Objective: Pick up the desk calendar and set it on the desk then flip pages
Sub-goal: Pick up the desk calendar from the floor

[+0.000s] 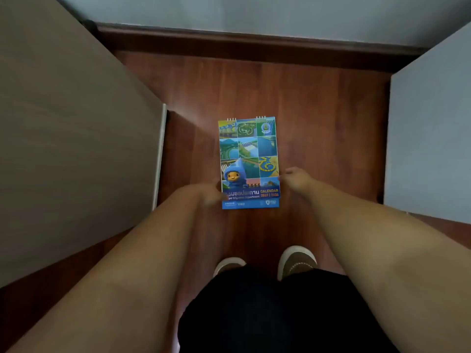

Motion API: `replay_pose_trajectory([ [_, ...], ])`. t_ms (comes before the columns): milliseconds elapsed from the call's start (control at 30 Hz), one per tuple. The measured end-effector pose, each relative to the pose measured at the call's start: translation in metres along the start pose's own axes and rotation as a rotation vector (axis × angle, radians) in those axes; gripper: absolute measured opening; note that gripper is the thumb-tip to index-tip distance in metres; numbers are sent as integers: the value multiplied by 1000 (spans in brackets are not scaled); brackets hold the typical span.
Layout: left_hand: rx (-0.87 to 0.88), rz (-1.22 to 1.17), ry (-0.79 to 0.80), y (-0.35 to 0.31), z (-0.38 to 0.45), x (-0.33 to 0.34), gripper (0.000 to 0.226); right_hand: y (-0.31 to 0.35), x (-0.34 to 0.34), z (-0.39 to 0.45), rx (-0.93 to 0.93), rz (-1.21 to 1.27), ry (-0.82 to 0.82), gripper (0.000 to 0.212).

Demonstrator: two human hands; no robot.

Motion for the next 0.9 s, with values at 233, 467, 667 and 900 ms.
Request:
replay_pose_trajectory([
  [233,-35,-322,-122,12,59,13,80,-11,24,54,79,421,-59,48],
  [467,-89,-668,-251,-2,47,7,23,-19,41,48,210,511,88,18],
  [667,1,-626,-258,-20,13,-3,61,-16,9,25,65,322,145,14],
  [900,94,-350,-402,-48,-107,-19,71,4,-26,-78,-67,100,100,40],
])
Point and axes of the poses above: each hand's wrist, its own z-axis towards the middle knuckle, its own x-axis out of the palm, y = z × x, the point moved 4 cm from there along z, towards the middle knuckle, and after that the axes turned 5 degrees about x, right-handed, at the moved point
